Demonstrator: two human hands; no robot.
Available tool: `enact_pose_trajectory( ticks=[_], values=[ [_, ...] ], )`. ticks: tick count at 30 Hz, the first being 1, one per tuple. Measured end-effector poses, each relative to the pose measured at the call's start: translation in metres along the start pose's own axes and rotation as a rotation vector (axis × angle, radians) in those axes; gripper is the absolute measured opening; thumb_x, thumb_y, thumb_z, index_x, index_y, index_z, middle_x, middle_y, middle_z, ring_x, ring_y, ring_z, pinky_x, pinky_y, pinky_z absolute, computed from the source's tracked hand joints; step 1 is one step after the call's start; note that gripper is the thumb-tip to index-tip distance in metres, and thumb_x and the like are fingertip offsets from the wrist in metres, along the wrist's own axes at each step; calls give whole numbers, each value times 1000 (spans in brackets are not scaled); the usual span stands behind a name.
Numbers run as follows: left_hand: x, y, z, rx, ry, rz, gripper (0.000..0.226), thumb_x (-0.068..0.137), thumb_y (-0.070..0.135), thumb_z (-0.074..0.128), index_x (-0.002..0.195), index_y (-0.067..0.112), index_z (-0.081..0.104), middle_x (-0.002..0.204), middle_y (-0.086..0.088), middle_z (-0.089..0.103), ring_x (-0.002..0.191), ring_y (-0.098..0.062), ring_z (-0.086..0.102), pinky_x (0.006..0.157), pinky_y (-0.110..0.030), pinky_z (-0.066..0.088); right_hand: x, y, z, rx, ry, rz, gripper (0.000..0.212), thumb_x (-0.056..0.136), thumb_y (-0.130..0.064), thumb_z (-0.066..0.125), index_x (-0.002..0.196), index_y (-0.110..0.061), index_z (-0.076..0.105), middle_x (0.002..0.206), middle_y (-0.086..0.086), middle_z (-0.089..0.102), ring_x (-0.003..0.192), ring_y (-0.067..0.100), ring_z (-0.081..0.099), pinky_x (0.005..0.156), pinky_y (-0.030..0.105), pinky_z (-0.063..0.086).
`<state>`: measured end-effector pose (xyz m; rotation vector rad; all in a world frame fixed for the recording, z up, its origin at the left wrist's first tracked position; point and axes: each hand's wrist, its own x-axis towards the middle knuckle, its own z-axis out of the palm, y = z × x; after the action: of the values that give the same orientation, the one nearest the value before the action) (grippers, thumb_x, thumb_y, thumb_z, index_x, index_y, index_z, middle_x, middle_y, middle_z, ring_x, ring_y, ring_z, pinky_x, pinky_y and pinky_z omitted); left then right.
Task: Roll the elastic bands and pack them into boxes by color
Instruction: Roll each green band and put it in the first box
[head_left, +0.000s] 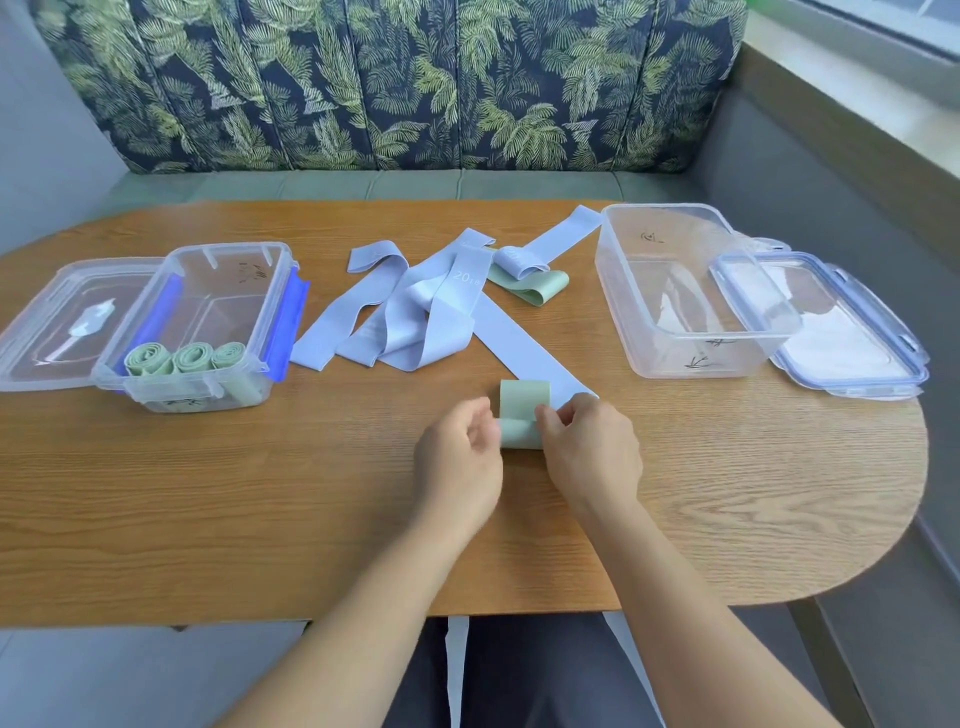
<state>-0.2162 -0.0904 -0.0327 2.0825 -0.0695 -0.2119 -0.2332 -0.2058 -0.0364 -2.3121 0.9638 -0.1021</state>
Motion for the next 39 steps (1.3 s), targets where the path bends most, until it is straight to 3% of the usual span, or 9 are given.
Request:
enact_pose_trajectory(
  ticks=[4, 9, 14, 18, 22, 26, 30, 34, 39],
  values=[
    [-16, -10, 10, 96, -45, 85, 45, 98, 11, 49, 143, 20, 47, 128, 2, 63, 119, -14, 57, 100, -27, 44, -1, 1, 2, 78, 28, 0, 30, 96, -40, 51, 82, -14, 58, 79, 1, 60, 75, 24, 53, 64, 30, 36],
    [-2, -3, 4, 315, 48, 196, 28, 96, 10, 50, 117, 14, 69, 97, -8, 73, 94, -30, 63, 82, -42, 51, -12, 13, 0, 190, 49, -74, 41, 98, -30, 51, 62, -11, 48, 58, 1, 48, 66, 27, 47, 54, 35, 26],
    [6, 0, 7, 361, 64, 187, 22, 93, 7, 48, 101, 4, 68, 92, -13, 71, 91, -34, 61, 78, -44, 51, -31, 18, 6, 284, 116, -140, 18, 95, -18, 58, 103, -16, 74, 83, 4, 62, 76, 20, 54, 66, 32, 36],
    [7, 3, 9, 294, 57, 144, 25, 92, 5, 47, 101, 4, 70, 97, -14, 71, 95, -33, 62, 82, -42, 51, -32, 14, 11, 292, 154, -135, 20, 96, -14, 55, 100, -14, 74, 81, 5, 61, 76, 22, 55, 67, 31, 39],
    [4, 8, 11, 311, 37, 123, 31, 93, 7, 43, 108, 11, 70, 97, -10, 71, 97, -32, 61, 82, -41, 49, -33, 12, 12, 244, 171, -149, 24, 99, -15, 50, 109, -12, 72, 76, -3, 50, 72, 16, 47, 62, 23, 25],
    [4, 12, 10, 416, 2, 107, 30, 95, 10, 43, 115, 11, 65, 106, -8, 69, 102, -32, 58, 82, -42, 49, -31, 12, 11, 137, 150, -153, 22, 100, -16, 46, 92, -11, 66, 76, -3, 46, 70, 17, 42, 56, 30, 20],
    [3, 19, 8, 581, -43, 152, 29, 95, 12, 42, 120, 15, 57, 107, -8, 66, 102, -32, 58, 71, -36, 42, -28, 11, 9, 48, 140, -164, 28, 100, -18, 44, 74, -11, 51, 70, -4, 40, 63, 17, 39, 53, 28, 22],
    [4, 14, 9, 612, -52, 175, 20, 95, 14, 45, 113, 17, 53, 99, -6, 64, 97, -31, 58, 65, -34, 34, -19, 15, 6, 121, 117, -201, 35, 96, -16, 51, 61, -12, 47, 66, 2, 50, 62, 22, 43, 53, 32, 27],
    [8, 2, 13, 374, 41, 123, 32, 93, 21, 57, 126, 21, 60, 109, 0, 70, 105, -24, 62, 85, -38, 49, -2, 17, -7, 289, -22, -132, 17, 90, -21, 63, 77, -13, 71, 66, 2, 67, 69, 23, 62, 67, 34, 50]
  ],
)
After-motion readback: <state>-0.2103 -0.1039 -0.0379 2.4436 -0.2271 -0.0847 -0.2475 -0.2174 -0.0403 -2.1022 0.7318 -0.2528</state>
